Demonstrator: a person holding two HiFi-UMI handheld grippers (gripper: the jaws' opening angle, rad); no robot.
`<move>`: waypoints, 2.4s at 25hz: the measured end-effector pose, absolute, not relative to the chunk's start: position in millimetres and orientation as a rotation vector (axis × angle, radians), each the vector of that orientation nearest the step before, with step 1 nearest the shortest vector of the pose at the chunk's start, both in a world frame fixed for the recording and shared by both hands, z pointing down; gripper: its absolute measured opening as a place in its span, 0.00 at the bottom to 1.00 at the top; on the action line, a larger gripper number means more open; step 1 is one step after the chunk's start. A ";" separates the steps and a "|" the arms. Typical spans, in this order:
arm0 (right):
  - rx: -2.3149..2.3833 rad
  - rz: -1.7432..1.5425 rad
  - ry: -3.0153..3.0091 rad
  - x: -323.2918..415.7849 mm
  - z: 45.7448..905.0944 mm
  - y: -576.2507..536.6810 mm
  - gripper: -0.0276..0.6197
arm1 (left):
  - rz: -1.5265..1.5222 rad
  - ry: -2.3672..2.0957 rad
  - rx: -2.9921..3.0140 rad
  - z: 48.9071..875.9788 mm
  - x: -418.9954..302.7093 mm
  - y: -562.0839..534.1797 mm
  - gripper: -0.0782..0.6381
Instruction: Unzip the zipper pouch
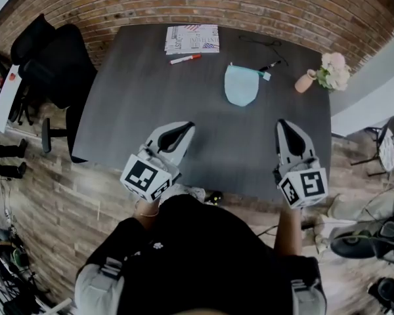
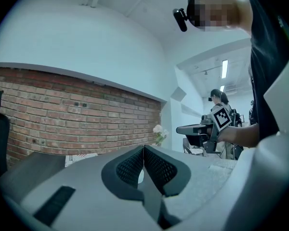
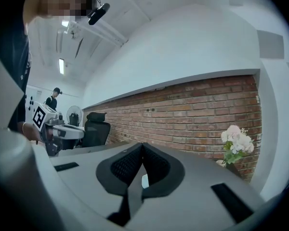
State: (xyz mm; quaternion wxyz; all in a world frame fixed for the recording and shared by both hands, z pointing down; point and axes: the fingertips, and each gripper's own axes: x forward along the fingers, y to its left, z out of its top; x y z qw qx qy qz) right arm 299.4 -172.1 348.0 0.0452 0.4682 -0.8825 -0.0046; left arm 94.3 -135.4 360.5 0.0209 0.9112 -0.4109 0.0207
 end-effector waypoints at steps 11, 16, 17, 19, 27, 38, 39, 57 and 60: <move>1.439 0.103 -2.585 302.5 392.1 -255.2 0.05 | 0.011 -1.245 2.835 369.0 101.9 -218.8 0.12; 1.452 0.181 -2.537 300.6 419.9 -293.3 0.05 | 0.024 -1.220 2.824 383.0 101.3 -253.9 0.12; 1.454 0.198 -2.524 300.3 426.1 -300.7 0.05 | 0.026 -1.215 2.818 386.0 101.5 -260.3 0.12; 1.459 0.232 -2.503 299.8 438.1 -315.9 0.05 | 0.032 -1.207 2.808 392.1 101.7 -273.3 0.12; 1.490 0.329 -2.433 306.8 478.6 -373.2 0.13 | 0.102 -1.182 2.720 425.3 96.4 -312.5 0.12; 1.451 0.439 -2.296 305.2 550.4 -432.4 0.17 | 0.103 -1.215 2.646 457.6 78.9 -340.1 0.12; 1.444 0.445 -2.284 304.3 556.4 -436.7 0.18 | 0.109 -1.221 2.637 460.8 77.4 -341.8 0.12; 1.269 0.450 -2.062 305.1 639.8 -469.3 0.24 | 0.086 -1.333 2.585 472.1 54.5 -354.7 0.12; 1.241 0.447 -2.046 303.0 646.6 -468.0 0.20 | 0.087 -1.339 2.586 471.1 52.5 -353.6 0.12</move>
